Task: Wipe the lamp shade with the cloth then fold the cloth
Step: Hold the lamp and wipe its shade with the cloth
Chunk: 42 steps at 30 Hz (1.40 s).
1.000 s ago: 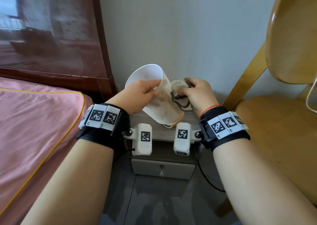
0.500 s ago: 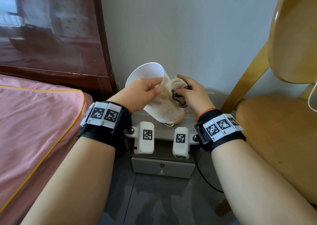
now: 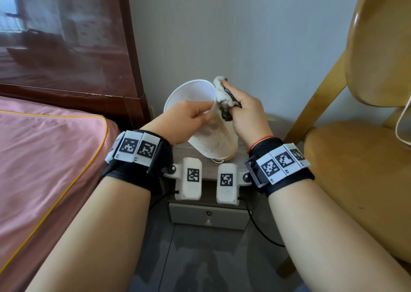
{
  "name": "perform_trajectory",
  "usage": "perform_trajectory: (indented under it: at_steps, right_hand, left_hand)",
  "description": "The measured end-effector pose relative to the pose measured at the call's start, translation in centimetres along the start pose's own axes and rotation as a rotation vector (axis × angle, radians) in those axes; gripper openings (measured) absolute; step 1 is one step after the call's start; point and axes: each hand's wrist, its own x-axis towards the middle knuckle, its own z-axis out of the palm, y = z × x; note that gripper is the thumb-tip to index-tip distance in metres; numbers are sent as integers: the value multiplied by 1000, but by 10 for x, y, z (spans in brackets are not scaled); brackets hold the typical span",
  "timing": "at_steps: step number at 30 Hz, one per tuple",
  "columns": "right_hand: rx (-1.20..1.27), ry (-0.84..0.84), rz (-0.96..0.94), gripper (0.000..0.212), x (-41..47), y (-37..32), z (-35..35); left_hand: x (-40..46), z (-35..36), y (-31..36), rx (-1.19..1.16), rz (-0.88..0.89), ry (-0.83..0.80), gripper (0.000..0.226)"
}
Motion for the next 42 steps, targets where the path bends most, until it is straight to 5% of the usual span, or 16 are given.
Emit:
perform_trajectory:
  at_steps: [12,20,31,42]
  right_hand:
    - [-235,-36,283,62,-16,57,-19]
    - [-622,-106,360,30,-12,56,-29]
    - [-151,99,-60,52,-3,-6,-4]
    - [-196,-22,47,55,-20,42,-4]
  left_hand:
    - [6,13,3,82,37,-11,29]
    - [8,11,-4,30,28,-3,24]
    - [21,19,-15,183,24,211,27]
    - [24,19,-21,166,47,209,23]
